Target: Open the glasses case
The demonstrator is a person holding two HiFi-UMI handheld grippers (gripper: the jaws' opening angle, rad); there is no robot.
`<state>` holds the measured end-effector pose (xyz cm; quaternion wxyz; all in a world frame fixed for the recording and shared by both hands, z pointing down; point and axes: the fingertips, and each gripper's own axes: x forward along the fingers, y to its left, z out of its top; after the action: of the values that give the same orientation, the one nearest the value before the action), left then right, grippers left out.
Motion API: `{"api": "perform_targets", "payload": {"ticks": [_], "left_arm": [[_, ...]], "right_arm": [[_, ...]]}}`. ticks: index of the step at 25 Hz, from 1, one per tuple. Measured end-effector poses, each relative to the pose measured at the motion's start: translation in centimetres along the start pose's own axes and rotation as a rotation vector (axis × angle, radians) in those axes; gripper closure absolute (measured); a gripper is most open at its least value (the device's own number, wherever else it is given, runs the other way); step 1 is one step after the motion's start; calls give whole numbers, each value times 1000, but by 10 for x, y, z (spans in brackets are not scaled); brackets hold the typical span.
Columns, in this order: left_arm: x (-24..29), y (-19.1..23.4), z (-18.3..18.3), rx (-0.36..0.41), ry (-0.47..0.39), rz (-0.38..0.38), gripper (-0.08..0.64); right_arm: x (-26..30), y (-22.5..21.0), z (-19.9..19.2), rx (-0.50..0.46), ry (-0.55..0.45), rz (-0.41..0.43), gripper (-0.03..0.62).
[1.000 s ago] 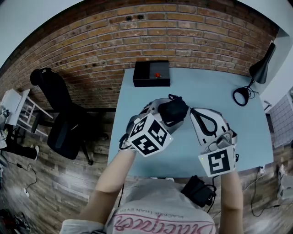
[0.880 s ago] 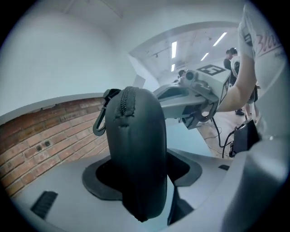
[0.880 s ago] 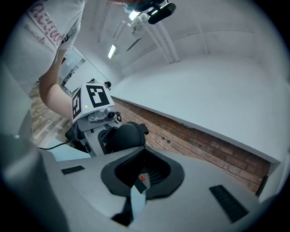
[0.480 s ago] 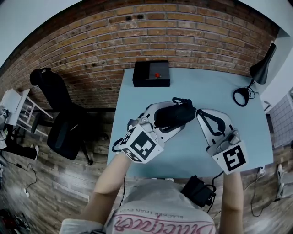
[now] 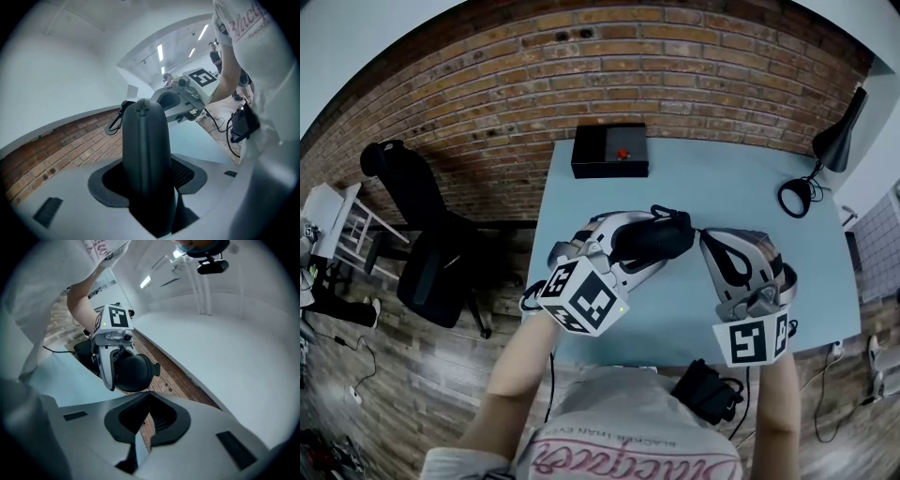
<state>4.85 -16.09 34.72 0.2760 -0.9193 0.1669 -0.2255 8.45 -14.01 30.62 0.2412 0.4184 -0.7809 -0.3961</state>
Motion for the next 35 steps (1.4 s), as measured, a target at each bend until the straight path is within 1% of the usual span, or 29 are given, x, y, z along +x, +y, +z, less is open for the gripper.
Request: {"api": "perform_targets", "payload": {"ticks": [6, 9, 12, 14, 16, 18, 21, 25, 26, 27, 28, 30, 32, 33, 34, 35], "left_arm": [[4, 3, -16, -25, 157, -21, 307], [5, 2, -23, -61, 212, -55, 307], [6, -2, -31, -83, 275, -116, 307], [5, -5, -35, -82, 311, -146, 307], [6, -6, -39, -86, 346, -162, 307], [8, -7, -43, -90, 378, -174, 307], [9, -9, -49, -72, 430, -185, 307], [11, -4, -53, -32, 489, -154, 307], [11, -1, -53, -25, 493, -139, 307], [11, 2, -52, -24, 489, -123, 307], [10, 4, -50, -31, 476, -112, 307], [9, 6, -43, -57, 436, -105, 305], [9, 8, -39, -62, 410, -96, 305], [9, 8, -37, -61, 402, -92, 305], [8, 8, -37, -60, 396, -91, 305], [8, 7, -36, -60, 391, -94, 305]], "right_arm": [[3, 0, 2, -84, 12, -2, 575], [6, 2, 3, -216, 39, -12, 575], [5, 7, 7, -373, 36, -6, 575], [4, 11, 12, -429, 18, 8, 575], [5, 14, 14, -450, 11, 24, 574], [7, 16, 15, -451, 9, 41, 574], [10, 22, 18, -463, -1, 67, 574], [13, 23, 21, -493, -11, 69, 574], [14, 22, 22, -476, -10, 62, 574], [15, 19, 22, -438, -10, 52, 574], [16, 16, 23, -376, -13, 40, 574], [15, 9, 24, -215, -33, 26, 574], [14, 4, 25, -54, -53, 34, 574], [15, 3, 25, 6, -57, 41, 574], [15, 2, 25, 46, -59, 46, 574], [16, 2, 23, 64, -59, 45, 574]]}}
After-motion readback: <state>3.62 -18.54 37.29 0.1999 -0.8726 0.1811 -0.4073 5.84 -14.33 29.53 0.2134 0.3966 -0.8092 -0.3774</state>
